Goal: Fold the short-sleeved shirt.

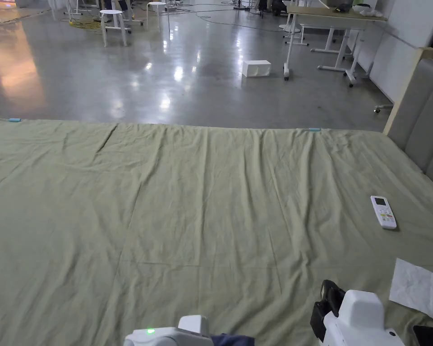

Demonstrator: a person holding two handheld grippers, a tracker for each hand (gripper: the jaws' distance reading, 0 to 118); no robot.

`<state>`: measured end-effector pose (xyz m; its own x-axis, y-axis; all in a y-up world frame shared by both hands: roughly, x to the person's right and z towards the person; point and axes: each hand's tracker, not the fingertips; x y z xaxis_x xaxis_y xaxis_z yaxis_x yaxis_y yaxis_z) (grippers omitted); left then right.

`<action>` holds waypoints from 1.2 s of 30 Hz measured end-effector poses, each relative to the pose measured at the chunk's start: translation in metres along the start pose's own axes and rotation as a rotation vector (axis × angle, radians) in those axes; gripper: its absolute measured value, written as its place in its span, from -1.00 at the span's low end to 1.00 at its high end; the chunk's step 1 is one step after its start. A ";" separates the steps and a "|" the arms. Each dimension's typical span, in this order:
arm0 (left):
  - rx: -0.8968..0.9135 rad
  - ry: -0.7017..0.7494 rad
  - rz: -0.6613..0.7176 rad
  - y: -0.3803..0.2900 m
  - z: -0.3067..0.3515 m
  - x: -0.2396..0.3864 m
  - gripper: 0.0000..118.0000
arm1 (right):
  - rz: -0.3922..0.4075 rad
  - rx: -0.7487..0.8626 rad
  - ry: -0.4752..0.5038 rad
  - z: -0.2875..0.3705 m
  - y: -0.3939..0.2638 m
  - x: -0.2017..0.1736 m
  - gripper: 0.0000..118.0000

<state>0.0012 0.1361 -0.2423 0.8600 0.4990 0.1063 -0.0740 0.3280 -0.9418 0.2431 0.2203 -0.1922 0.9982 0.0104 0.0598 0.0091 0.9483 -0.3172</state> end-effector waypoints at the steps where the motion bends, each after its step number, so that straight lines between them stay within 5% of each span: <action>1: -0.005 0.003 0.002 -0.003 -0.007 0.000 -0.52 | -0.001 -0.001 0.000 0.000 0.000 0.000 -1.00; 5: 0.018 0.009 -0.017 -0.011 -0.020 0.002 -0.75 | 0.000 -0.007 -0.001 0.000 -0.002 0.000 -1.00; 16: 0.226 -0.040 -0.114 0.003 0.047 -0.010 -0.76 | 0.016 0.013 0.013 -0.001 0.006 -0.006 -1.00; 28: 0.863 0.414 -0.331 0.025 0.159 -0.030 -0.90 | 0.043 0.141 0.015 -0.007 0.050 -0.030 -1.00; 36: 1.047 0.627 -0.330 0.030 0.190 -0.057 -0.90 | 0.076 0.243 -0.010 -0.008 0.073 -0.042 -1.00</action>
<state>-0.1460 0.2704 -0.2162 0.9836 -0.0978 -0.1517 0.0722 0.9835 -0.1658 0.2027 0.2869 -0.2254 0.9948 0.0867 0.0541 -0.0820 0.9930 -0.0847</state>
